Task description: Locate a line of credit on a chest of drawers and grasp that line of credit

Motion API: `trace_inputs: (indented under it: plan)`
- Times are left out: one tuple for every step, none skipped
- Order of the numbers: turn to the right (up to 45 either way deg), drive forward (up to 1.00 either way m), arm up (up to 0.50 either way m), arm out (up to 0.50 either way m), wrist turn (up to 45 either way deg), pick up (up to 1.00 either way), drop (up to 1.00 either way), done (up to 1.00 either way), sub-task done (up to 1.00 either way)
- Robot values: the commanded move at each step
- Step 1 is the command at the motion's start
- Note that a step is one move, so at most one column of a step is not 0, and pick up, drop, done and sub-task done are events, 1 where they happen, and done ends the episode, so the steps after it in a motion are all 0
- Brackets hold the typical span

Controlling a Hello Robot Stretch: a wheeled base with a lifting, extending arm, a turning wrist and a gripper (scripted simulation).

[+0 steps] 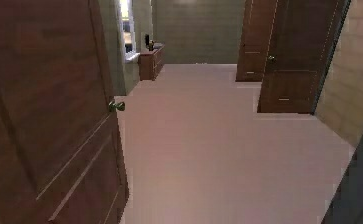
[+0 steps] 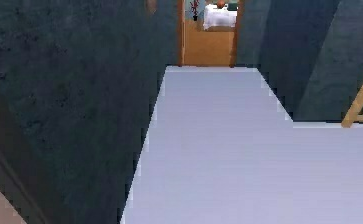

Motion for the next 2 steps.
trace_inputs:
  plan:
    - [0.0, 0.15, 0.0, 0.0, 0.0, 0.0, 0.0, 0.0, 0.0]
    - [0.0, 1.0, 0.0, 0.0, 0.0, 0.0, 0.0, 0.0, 0.0]
